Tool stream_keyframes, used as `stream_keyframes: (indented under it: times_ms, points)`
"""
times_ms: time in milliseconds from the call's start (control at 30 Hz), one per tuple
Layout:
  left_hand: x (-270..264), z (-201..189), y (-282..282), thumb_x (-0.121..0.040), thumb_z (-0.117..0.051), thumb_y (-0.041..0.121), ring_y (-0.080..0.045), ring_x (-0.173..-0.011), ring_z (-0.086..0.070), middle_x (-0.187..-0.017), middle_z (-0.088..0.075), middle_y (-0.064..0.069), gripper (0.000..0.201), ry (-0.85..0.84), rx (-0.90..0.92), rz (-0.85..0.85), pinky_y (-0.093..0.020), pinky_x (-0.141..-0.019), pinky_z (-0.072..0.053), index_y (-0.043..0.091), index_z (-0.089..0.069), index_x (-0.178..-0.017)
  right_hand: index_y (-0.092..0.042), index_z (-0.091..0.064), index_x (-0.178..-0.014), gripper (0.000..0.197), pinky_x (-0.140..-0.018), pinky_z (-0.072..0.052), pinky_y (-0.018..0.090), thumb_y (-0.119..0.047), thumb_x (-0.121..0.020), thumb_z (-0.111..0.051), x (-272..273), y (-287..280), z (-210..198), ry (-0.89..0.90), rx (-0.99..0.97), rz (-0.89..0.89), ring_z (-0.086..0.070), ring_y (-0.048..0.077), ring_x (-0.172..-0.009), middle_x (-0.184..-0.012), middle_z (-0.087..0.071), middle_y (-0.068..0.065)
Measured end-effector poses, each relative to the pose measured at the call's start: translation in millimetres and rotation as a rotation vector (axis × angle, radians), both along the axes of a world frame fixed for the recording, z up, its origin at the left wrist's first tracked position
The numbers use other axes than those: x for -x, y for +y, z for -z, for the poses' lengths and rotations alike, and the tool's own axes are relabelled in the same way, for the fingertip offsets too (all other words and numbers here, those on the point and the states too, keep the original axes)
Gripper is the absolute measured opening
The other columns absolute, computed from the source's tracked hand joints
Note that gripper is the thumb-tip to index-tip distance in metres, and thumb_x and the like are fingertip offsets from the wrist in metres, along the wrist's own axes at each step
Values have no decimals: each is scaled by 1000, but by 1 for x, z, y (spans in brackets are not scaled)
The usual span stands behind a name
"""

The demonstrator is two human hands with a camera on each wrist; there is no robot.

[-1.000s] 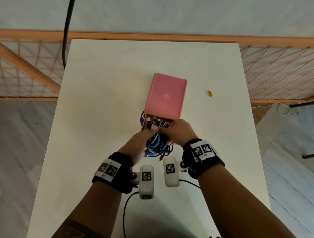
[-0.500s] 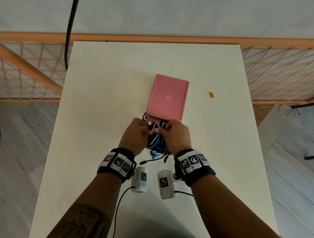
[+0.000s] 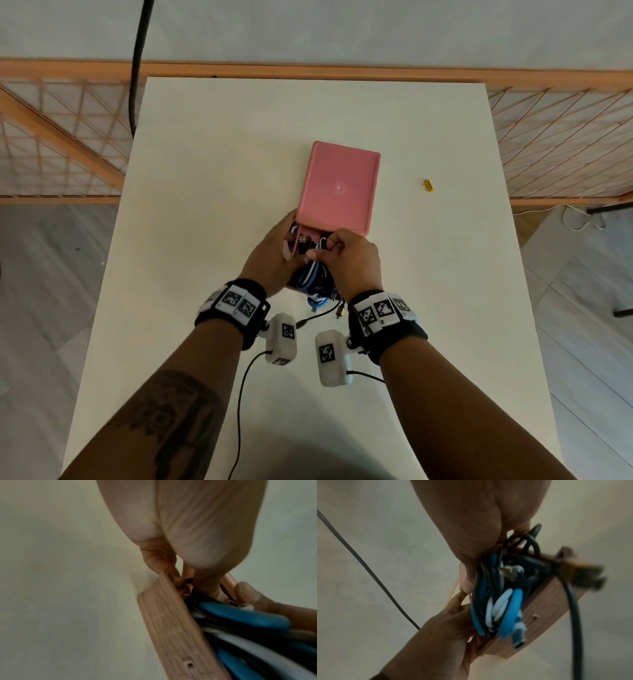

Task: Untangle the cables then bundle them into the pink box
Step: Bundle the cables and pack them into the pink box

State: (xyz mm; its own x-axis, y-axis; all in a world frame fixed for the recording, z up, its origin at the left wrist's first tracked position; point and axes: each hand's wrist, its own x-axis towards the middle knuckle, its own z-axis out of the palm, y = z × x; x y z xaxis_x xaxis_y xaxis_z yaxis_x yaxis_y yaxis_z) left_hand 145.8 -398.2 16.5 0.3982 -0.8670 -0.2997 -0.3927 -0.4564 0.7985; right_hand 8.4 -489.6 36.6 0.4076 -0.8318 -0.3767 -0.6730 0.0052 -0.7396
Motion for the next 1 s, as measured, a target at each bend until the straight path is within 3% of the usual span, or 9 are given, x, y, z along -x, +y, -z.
stream_keyframes:
  times_ms: [67,133,300,467,667,733,800,900,1000]
  points:
    - [11,2,11,-95,-67,47,-19,-104,-68,-107,-57,22,74,66,-26,-91,-24,-76,-51,25,-30,-156,-20,-62,-80,31,-75,-57,42,-39,-75,-85,-1,6,4,-18,3,6,-65,22,-74,-76,-68,-3]
    - [16,3,22,-96,-64,49,-23,-109,-67,-110,-57,20,73,142,-23,-105,-30,-81,-54,27,-28,-156,-22,-61,-80,31,-78,-56,48,-42,-74,-84,-1,11,8,-48,15,11,-64,21,-71,-72,-66,-6]
    - [12,-11,26,-68,-97,27,10,-104,-53,-117,-46,27,120,247,-129,17,-6,-73,-48,31,-17,-157,-19,-64,-81,30,-66,-56,38,-42,-78,-84,6,13,14,-113,41,35,-63,19,-66,-68,-65,-2]
    - [16,-14,23,-57,-100,48,26,-99,-53,-118,-55,33,122,126,-65,54,1,-72,-43,37,-25,-153,-19,-61,-79,34,-59,-52,33,-48,-81,-80,4,15,22,-113,135,25,-59,16,-61,-66,-62,-6]
    - [16,-19,19,-65,-92,58,-4,-95,-67,-104,-66,17,115,15,-71,111,-8,-67,-47,30,-26,-154,-17,-64,-81,31,-57,-45,27,-45,-94,-68,2,15,20,-112,147,63,-61,12,-63,-69,-65,-5]
    - [15,-18,18,-66,-93,55,-8,-95,-69,-108,-67,15,132,15,-75,104,-11,-69,-49,31,-5,-162,-19,-66,-89,22,-62,-43,24,-34,-102,-57,11,10,14,-99,82,-15,-61,6,-68,-75,-66,-7]
    - [15,-17,16,-69,-92,53,-10,-94,-66,-112,-63,14,148,-4,-110,116,-17,-73,-49,31,21,-162,-21,-67,-111,17,-67,-44,17,-23,-105,-51,27,4,6,-67,12,-190,-62,8,-81,-94,-68,-5]
    - [14,-17,16,-72,-90,54,-11,-95,-62,-112,-59,12,150,-32,-154,134,-20,-74,-46,28,30,-159,-23,-59,-139,41,-87,-43,8,-14,-99,-61,55,2,-2,-102,3,-381,-59,5,-104,-117,-62,-10]
    - [15,-17,15,-74,-88,53,-12,-93,-61,-109,-57,11,148,-69,-169,146,-23,-77,-46,29,31,-159,-26,-58,-143,55,-94,-50,13,-13,-92,-73,68,3,-4,-180,-53,-351,-59,-12,-106,-119,-64,-21]
